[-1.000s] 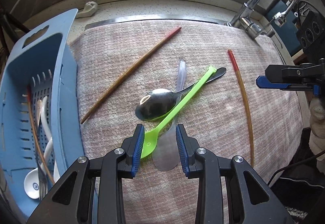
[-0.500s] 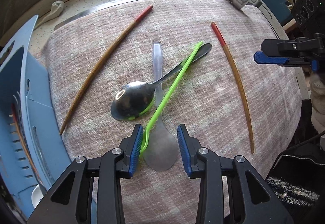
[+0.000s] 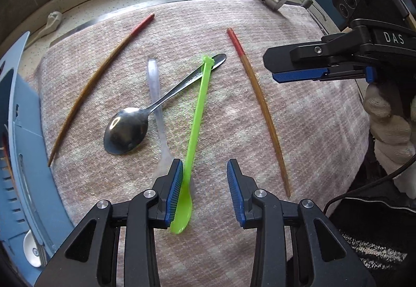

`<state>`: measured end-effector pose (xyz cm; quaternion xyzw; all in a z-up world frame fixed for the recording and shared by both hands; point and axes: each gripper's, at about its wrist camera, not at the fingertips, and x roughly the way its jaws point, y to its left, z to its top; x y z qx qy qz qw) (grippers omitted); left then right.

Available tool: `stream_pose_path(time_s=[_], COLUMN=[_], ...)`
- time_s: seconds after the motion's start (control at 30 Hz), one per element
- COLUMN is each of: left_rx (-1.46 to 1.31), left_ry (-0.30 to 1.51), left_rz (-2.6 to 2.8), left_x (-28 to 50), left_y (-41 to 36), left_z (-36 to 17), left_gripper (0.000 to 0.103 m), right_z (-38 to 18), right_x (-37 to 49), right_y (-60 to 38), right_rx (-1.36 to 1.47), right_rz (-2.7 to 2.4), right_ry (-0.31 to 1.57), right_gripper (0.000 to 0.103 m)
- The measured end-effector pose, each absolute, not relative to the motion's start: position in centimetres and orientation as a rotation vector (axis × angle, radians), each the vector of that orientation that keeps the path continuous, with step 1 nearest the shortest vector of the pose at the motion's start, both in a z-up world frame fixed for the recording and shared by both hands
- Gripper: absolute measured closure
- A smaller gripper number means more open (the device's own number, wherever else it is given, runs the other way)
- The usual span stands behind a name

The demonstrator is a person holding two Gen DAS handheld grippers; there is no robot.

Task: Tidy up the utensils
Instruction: 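Move the right tool back over the lime-green plastic spoon, then close the right tool on the lime-green spoon handle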

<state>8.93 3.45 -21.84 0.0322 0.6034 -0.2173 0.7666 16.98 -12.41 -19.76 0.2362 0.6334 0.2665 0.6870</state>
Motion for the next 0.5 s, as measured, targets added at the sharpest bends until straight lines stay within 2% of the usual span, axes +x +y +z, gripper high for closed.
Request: stream_pose_path(time_s=[0.23, 0.4, 0.5], left_rx=[0.075, 0.074, 0.109], left_ry=[1.294, 1.277, 1.269], left_rz=[-0.473, -0.444, -0.428], left_x=[8.6, 8.4, 8.3], left_y=[2.0, 2.9, 3.4], left_z=[-22.3, -22.4, -22.1], left_gripper=[0.070, 0.070, 0.070], right_z=[-20.5, -21.0, -21.5], right_x=[16.9, 16.7, 16.8], right_y=[-12.3, -11.8, -11.3], right_rx=[0.498, 0.442, 0.425], right_rz=[0.573, 0.550, 0.541], right_ry=[1.432, 1.448, 1.461], right_gripper=[0.052, 0.064, 0.066])
